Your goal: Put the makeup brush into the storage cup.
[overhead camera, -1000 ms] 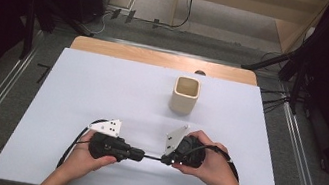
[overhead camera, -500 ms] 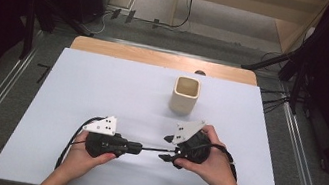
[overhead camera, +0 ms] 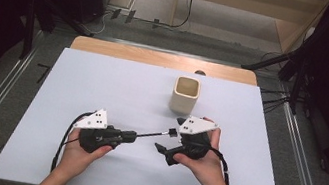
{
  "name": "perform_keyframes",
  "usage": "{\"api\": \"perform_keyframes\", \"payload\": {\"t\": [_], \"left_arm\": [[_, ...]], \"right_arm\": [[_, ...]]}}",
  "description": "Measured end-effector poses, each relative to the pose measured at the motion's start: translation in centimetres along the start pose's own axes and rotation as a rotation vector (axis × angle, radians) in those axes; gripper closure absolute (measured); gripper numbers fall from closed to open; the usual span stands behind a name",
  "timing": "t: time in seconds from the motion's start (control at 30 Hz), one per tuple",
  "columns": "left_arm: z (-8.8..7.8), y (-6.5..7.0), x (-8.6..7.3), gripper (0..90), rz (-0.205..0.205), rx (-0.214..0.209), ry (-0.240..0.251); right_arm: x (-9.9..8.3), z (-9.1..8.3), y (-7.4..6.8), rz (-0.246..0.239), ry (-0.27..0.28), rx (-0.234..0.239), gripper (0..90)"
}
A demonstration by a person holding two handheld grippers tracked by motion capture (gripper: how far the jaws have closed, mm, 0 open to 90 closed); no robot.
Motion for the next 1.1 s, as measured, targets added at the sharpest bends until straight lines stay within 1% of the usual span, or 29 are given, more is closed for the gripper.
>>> {"api": "perform_keyframes", "payload": {"t": [0.03, 0.07, 0.13, 0.17, 0.23, 0.27, 0.3, 0.33, 0.37, 0.43, 0.47, 0.5, 0.53, 0.57, 0.67, 0.73, 0.83, 0.87, 0.93, 1.03, 1.1], "left_arm": [[-0.2, 0.0, 0.1, 86.6, 0.003, 0.010, 0.009], [-0.2, 0.0, 0.1, 86.6, 0.003, 0.010, 0.009], [-0.6, -0.1, 0.4, 86.6, 0.005, 0.035, 0.034], [-0.7, 0.0, 0.5, 86.6, 0.008, 0.043, 0.040], [-0.8, 0.0, 0.6, 86.6, 0.008, 0.050, 0.048], [-0.8, 0.1, 0.7, 86.6, 0.013, 0.062, 0.056], [-0.8, 0.1, 0.7, 86.7, 0.013, 0.062, 0.056], [-0.9, 0.2, 0.8, 86.6, 0.015, 0.068, 0.062], [-0.9, 0.2, 0.9, 86.6, 0.017, 0.072, 0.066], [-0.9, 0.3, 1.0, 86.6, 0.023, 0.081, 0.075], [-1.0, 0.4, 1.0, 86.6, 0.028, 0.088, 0.081], [-0.9, 0.5, 1.1, 86.6, 0.027, 0.092, 0.093], [-1.0, 0.5, 1.1, 86.6, 0.031, 0.092, 0.096], [-0.9, 0.6, 1.2, 86.7, 0.035, 0.092, 0.099], [-0.9, 0.7, 1.2, 86.6, 0.039, 0.099, 0.111], [-0.8, 0.9, 1.3, 86.6, 0.040, 0.100, 0.124], [-0.7, 0.9, 1.3, 86.6, 0.045, 0.105, 0.126], [-0.6, 0.9, 1.3, 86.6, 0.045, 0.107, 0.131], [-0.5, 1.0, 1.2, 86.6, 0.042, 0.106, 0.140], [-0.2, 1.1, 1.1, 86.6, 0.043, 0.107, 0.137], [0.0, 1.2, 1.1, 86.6, 0.044, 0.107, 0.141]], "right_arm": [[0.0, 0.0, 0.1, 0.040, 0.011, -0.002, 0.0], [0.0, 0.0, 0.3, 0.077, 0.022, -0.008, 0.0], [-0.1, 0.0, 0.4, 0.149, 0.040, -0.018, 0.0], [-0.1, 0.0, 0.4, 0.182, 0.045, -0.031, 0.0], [-0.2, 0.1, 0.4, 0.231, 0.055, -0.085, 0.0], [-0.2, 0.1, 0.2, 0.253, 0.066, -0.091, 0.0], [-0.2, 0.1, 0.2, 0.253, 0.066, -0.091, 0.0], [-0.2, 0.1, -0.2, 0.308, 0.086, -0.110, 0.0], [-0.2, 0.1, -0.2, 0.308, 0.086, -0.110, 0.0], [-0.1, 0.1, -0.8, 0.352, 0.105, -0.123, 0.0], [-0.1, 0.1, -1.4, 0.385, 0.123, -0.131, 0.0], [0.0, 0.1, -1.6, 0.398, 0.128, -0.133, 0.0], [0.0, 0.1, -1.8, 0.419, 0.138, -0.131, 0.0], [0.0, 0.1, -1.9, 0.453, 0.144, -0.125, 0.0], [-0.1, 0.3, -2.4, 0.534, 0.149, -0.102, 0.0], [-0.3, 0.5, -2.7, 0.569, 0.157, -0.107, 0.0], [-0.4, 0.7, -2.9, 0.616, 0.178, -0.094, 0.0], [-0.5, 0.7, -3.0, 0.638, 0.182, -0.086, 0.2], [-0.5, 0.9, -3.2, 0.668, 0.189, -0.057, 1.1], [-0.5, 1.0, -3.4, 0.716, 0.199, -0.031, 5.5], [-0.6, 1.1, -3.5, 0.754, 0.205, -0.005, 6.8]]}}
Point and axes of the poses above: each handheld gripper's, and its own axes: z roughly forward along the jaws, x roughly out of its top, y roughly to its right, the point moved 5 cm from there along z, roughly forward along the jaws, and after that the axes turned 14 degrees about -x, right-handed, at the moved point
